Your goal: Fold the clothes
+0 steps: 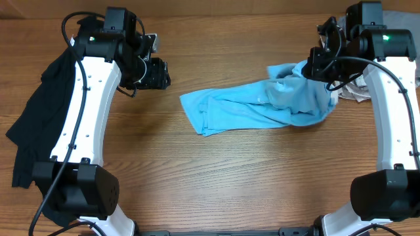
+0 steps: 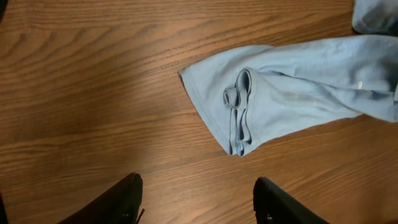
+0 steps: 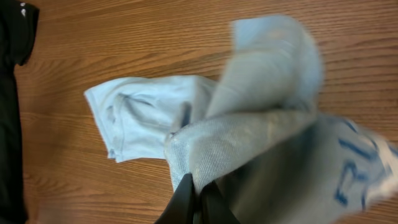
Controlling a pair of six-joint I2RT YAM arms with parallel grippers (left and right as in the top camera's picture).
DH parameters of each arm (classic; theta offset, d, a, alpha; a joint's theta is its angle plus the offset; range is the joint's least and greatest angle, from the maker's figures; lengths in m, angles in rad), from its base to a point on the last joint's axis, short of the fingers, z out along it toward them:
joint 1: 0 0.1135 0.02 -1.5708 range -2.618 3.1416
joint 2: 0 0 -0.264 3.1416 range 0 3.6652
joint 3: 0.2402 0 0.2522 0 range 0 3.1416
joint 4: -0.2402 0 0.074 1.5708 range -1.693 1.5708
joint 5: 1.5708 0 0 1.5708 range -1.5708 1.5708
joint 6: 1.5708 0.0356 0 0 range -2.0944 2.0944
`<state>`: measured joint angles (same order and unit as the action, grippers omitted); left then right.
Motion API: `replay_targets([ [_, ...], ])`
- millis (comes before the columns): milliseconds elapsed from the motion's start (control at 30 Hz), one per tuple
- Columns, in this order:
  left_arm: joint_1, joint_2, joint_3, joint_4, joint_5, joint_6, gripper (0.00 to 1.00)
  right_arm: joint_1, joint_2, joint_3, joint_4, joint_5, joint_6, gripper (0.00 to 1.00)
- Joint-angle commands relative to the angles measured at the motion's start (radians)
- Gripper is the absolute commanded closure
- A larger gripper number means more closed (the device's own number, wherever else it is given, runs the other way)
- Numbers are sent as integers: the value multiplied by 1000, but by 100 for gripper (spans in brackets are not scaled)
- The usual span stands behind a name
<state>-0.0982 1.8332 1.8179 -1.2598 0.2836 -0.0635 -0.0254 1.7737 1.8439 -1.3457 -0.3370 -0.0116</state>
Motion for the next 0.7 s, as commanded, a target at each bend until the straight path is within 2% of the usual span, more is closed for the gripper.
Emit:
replay_targets([
  [0,1,10,-4,16,-3,34,40,10,-32,18,13,-28,-22,96],
  [67,1,10,-4,15,-3,35,42,11,-33,18,12,-34,-18,96],
  [133,1,8,-4,13,-1,41,50,18,-35,18,7,-55,-19,96],
  [200,1,-5,-3,9,10,53,50,30,-48,18,5,-69,-19,96],
  [267,0,-15,-3,-12,54,121,48,39,-63,20,5,-68,-19,96],
  [367,-26,-5,-5,-43,133,245,40,39,-76,22,4,-68,-18,96],
  [533,-128,64,-6,114,136,245,35,39,-76,22,3,-68,-18,96],
  [667,-219,164,-6,257,134,174,33,39,-76,22,-3,-65,-18,96],
])
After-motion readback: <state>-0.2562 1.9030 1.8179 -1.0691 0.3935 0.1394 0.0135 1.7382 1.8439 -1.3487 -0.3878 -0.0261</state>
